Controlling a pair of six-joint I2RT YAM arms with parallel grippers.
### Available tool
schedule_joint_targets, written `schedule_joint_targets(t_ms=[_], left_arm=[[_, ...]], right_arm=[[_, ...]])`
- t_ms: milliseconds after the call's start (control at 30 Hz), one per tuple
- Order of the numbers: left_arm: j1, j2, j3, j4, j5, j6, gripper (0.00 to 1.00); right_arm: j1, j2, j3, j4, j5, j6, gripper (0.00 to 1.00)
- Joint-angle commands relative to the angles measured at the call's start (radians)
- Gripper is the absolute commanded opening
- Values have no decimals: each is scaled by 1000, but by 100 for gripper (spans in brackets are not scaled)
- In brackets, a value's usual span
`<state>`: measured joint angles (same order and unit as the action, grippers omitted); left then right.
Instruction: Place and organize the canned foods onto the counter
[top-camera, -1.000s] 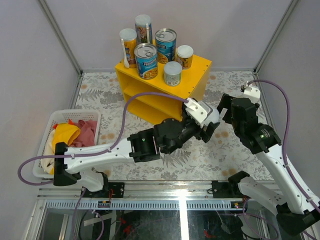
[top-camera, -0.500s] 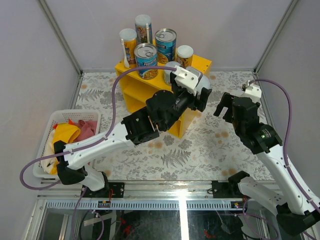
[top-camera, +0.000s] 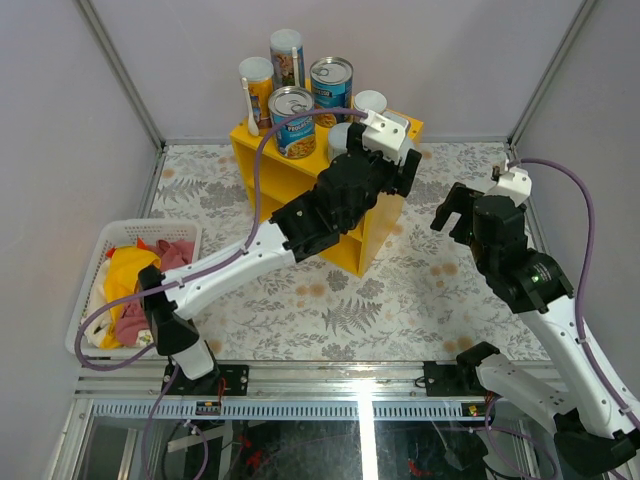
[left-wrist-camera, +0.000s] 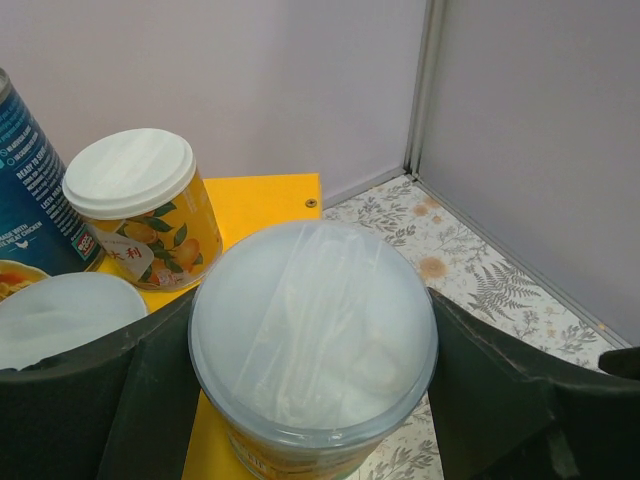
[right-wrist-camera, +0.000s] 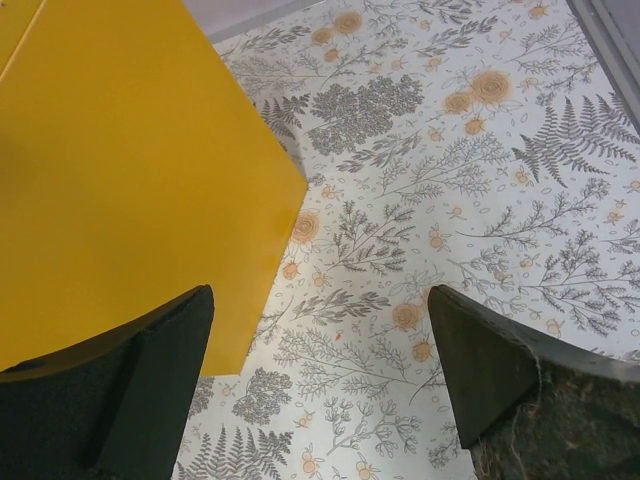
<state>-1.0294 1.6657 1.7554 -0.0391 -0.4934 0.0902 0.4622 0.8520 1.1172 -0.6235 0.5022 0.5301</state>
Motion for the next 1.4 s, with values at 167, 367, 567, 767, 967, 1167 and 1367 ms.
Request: schedule_joint_targets(t_ms=[167,367,567,767,967,1167,1367], left_arm=[[46,32,105,207,13,-25,0],[65,48,106,222,12,-51,0],[79,65,116,231,0,-62,0],[96,75,124,236,-8,-82,0],[101,77,117,246,-20,-91,0],[99,76,100,253,-45,-122,0],[96,73,92,257,-83,-150,24]], right_arm=[[-6,-7,62,14,-23,-22,95],[-7,-4,65,18,-22,-28,95],[-7,-1,68,22,-23,-32,95],[-6,1,73,21,-50,-29,95],[-6,1,77,29,-64,-33,95],[-6,14,101,57,-118,-62,93],[-7,29,118,66,-143,-68,92]])
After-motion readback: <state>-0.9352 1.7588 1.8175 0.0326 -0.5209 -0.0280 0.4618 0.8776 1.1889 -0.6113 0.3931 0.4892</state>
